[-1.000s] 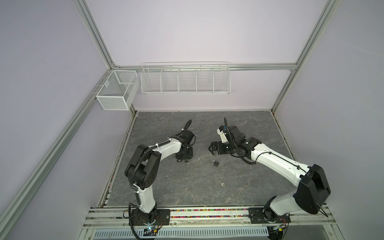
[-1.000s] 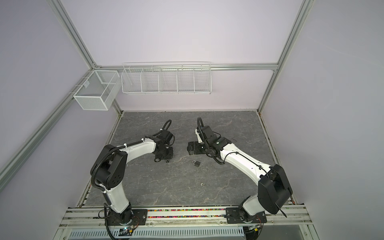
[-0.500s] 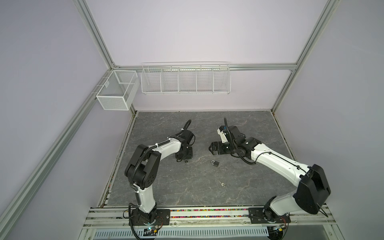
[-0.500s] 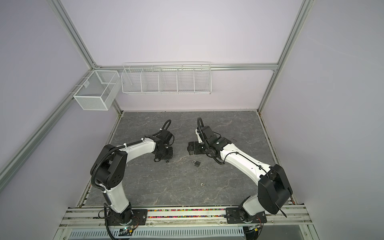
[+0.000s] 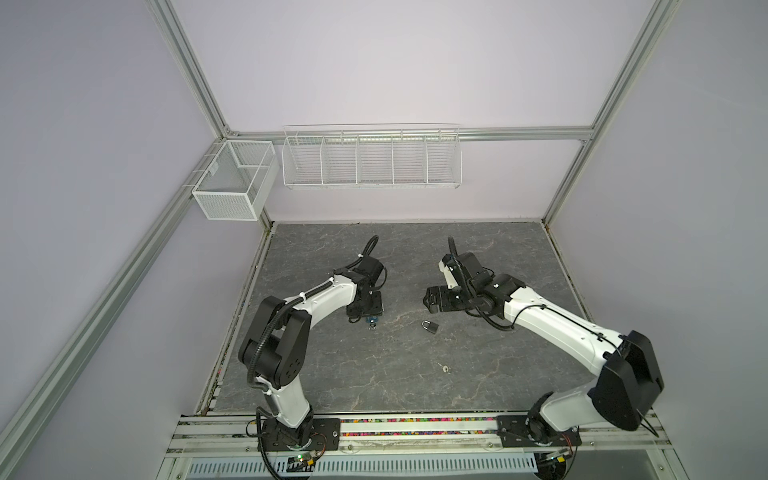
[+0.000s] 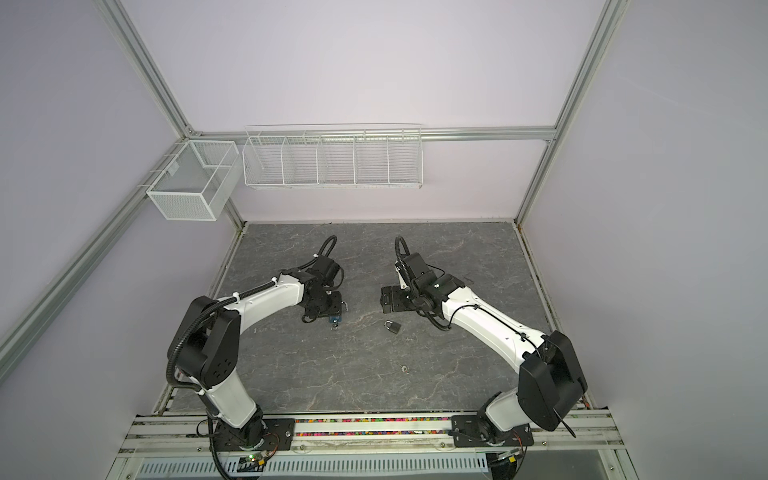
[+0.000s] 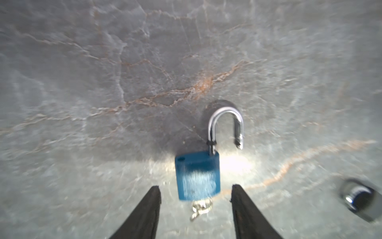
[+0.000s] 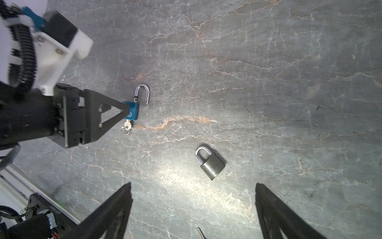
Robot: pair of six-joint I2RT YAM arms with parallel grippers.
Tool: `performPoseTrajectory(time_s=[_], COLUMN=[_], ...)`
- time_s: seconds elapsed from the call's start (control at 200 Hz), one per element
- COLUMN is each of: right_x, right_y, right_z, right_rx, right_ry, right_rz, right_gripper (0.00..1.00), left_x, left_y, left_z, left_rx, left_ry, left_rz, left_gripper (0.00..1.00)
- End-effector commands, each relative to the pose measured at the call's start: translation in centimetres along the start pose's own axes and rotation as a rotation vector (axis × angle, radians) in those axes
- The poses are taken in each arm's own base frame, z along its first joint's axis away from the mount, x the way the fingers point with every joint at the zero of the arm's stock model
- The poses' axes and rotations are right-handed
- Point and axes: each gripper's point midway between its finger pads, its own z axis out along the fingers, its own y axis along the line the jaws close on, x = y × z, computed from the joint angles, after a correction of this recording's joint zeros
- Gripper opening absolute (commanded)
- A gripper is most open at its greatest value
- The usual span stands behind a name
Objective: Unlock with the key
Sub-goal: 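Open the left gripper to set the blue padlock down and lift away, then move the right gripper over the loose silver key ring nearer the robot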
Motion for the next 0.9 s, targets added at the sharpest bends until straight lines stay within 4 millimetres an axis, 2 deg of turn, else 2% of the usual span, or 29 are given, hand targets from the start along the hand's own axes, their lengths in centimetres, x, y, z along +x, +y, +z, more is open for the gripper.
performPoseTrajectory(time_s=[0.0, 0.15, 0.3, 0.435, 0.585, 0.645, 0.73, 0.77, 0.84, 0.895], right_x=[0.5, 2.7, 6.0, 9.5, 13.4, 14.7, 15.8, 16.2, 17.2, 17.7], right_y=[-0.9, -2.4, -3.5, -3.4, -2.6, -2.0, -1.3, -1.8, -2.3, -1.7], right_z=[-2.2, -2.9, -3.3, -3.1, -2.3, -1.6, -0.8, -0.5, 0.2, 0.9], right_rx=[0.042, 0.112, 0.152, 0.159, 0.168, 0.14, 0.123, 0.155, 0.186, 0.154], right_ry=[0.002, 0.095, 0.188, 0.285, 0.375, 0.397, 0.406, 0.404, 0.439, 0.445], right_rz=[-0.023, -0.032, -0.021, -0.007, 0.01, 0.034, 0.031, 0.02, 0.04, 0.038], right_gripper=[0.93, 0.94, 0.95, 1.0, 0.89, 0.79, 0.72, 0.71, 0.59, 0.56], left_x=[-0.7, -0.8, 0.1, 1.5, 2.9, 3.4, 4.0, 4.2, 4.5, 4.6], left_y=[-0.8, -1.9, -3.6, -6.2, -7.6, -7.8, -7.4, -7.2, -6.9, -6.5], left_z=[-3.6, -6.6, -8.1, -9.7, -10.3, -10.6, -10.8, -11.0, -11.3, -11.5], left_rx=[0.047, 0.137, 0.271, 0.358, 0.445, 0.478, 0.488, 0.491, 0.502, 0.501], left_ry=[-0.064, -0.143, -0.197, -0.272, -0.319, -0.355, -0.376, -0.383, -0.402, -0.417], left_rz=[-0.022, -0.038, -0.054, -0.025, -0.056, -0.062, -0.081, -0.087, -0.091, -0.094], left_gripper=[0.59, 0.61, 0.6, 0.6, 0.59, 0.59, 0.58, 0.58, 0.58, 0.58])
